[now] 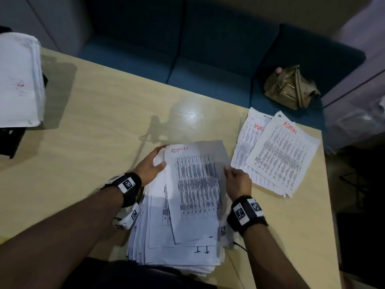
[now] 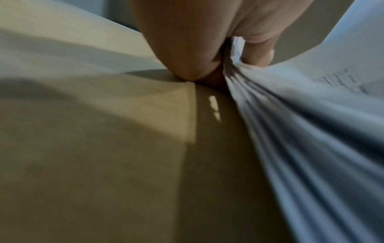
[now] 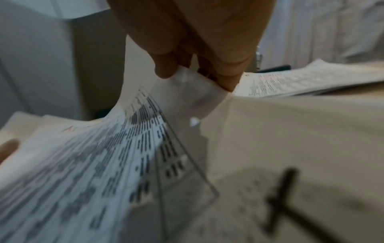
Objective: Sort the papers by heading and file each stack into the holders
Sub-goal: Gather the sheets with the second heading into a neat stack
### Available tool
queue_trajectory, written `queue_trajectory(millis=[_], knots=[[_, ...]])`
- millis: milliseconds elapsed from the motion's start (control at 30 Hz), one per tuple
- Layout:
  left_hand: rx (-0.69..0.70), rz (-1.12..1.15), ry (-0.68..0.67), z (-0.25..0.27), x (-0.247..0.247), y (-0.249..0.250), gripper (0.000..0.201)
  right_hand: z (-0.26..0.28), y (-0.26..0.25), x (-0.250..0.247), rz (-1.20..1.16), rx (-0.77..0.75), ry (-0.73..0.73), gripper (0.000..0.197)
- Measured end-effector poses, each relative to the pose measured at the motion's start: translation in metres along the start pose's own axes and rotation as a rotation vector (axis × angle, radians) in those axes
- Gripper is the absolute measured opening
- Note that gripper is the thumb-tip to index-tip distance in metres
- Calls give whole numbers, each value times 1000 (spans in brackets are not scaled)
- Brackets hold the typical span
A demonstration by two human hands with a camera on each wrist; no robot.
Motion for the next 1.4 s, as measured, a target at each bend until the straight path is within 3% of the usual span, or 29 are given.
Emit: queue_trajectory(millis=[133,233,333,400,600,700,833,900,1033,1133,1233,1267,1300,1400], knots=[[-67,232,52,2,2,7,82,-10,-4,17,80,108,-76,40],[-1,175,45,1,2,15,62,-11,1,30,145,92,-69,34],[11,76,35,-1,1,7,67,-17,-3,34,199,31,-57,78],[-24,29,19,-1,2,5,71,-24,-17,30,175,4,-25,90],[-26,83,51,-7,2,4,69,-26,-60,49,190,-146,-72,75],[-5,77,32,-7,3,8,70,-19,-59,58,326,-199,-25,66],[43,5,-22,-7,2,8,57,-19,-54,58,482,-302,86,63],[45,3,-46,-8,3,7,56,-15,-57,66,591,-450,85,65],[50,-23,-71,-11,6,10,62,12,-60,105,818,-784,-115,62],[92,-22,-56,-12,5,14,55,23,-63,110,676,-793,-176,49],[65,-47,-61,-12,4,12,66,16,-65,86,350,-642,-336,37],[62,-55,-76,-12,3,11,71,7,-64,71,273,-590,-328,34],[62,-61,-92,-12,4,10,73,-6,-62,50,216,-563,-230,31],[43,-46,-108,-13,4,5,60,-56,-31,-28,132,-372,238,29]])
Point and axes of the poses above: each hand's wrist, its own z-axis away from the middle knuckle, its own x-axis out of the palm, y = z × x, the point moved 6 cm from there along -z, towards the middle knuckle, and after that the axes turned 15 degrees about x, right-handed, at the moved point
